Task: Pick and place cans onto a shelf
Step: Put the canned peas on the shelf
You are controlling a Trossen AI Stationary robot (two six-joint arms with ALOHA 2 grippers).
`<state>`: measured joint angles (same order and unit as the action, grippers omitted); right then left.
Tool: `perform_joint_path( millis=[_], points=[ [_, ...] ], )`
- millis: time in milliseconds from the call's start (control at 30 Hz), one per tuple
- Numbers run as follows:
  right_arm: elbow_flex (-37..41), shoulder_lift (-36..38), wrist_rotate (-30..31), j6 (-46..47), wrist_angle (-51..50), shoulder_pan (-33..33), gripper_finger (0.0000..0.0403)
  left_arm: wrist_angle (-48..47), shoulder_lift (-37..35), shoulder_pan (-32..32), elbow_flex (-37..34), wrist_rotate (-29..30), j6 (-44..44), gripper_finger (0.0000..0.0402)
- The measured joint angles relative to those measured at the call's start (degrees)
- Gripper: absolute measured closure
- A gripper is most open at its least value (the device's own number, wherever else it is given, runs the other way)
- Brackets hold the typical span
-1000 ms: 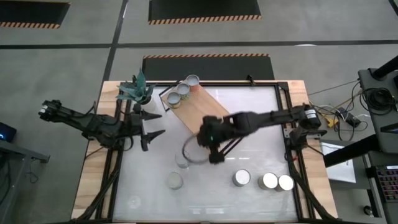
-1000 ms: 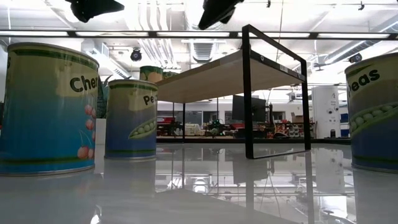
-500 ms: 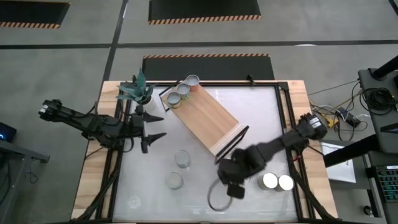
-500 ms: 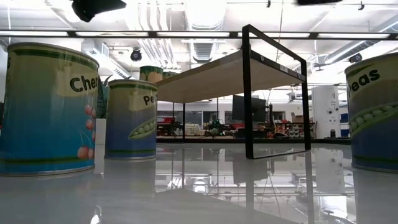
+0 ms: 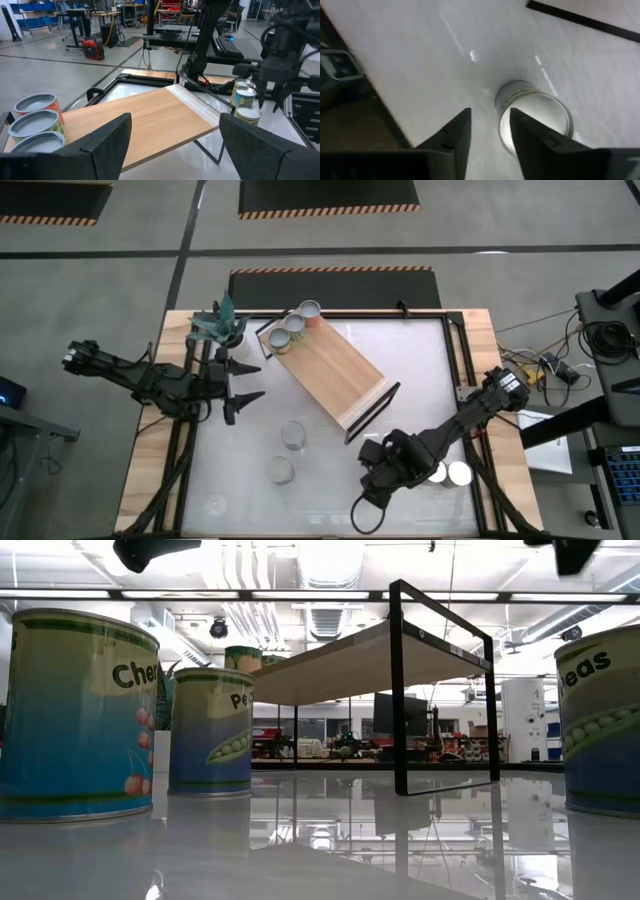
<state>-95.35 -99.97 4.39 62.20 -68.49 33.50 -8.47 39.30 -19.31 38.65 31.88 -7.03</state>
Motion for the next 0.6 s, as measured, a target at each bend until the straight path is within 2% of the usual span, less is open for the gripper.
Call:
perform_joint_path(
  millis=[133, 267, 433, 600],
  points=[
    [3.1, 0.0, 0.2, -0.6, 2.8, 0.1, 0.0244, 0.0, -0.1, 0.0, 0.0, 0.0, 0.5, 0.0119],
    [5.2, -0.2, 0.3, -0.2, 3.3, 0.5, 0.0231, 0.4, -0.1, 0.0, 0.0, 0.0, 1.4, 0.0119],
    [6.6, -1.5, 1.6, 0.7, 3.1, 1.1, 0.0234, 1.4, -0.1, 0.0, 0.0, 0.0, 1.8, 0.0119],
    [6.8, -2.7, 4.8, 1.2, 2.9, 1.9, 0.0254, 1.6, -0.1, 0.0, 0.0, 0.0, 1.9, 0.0119]
  ],
)
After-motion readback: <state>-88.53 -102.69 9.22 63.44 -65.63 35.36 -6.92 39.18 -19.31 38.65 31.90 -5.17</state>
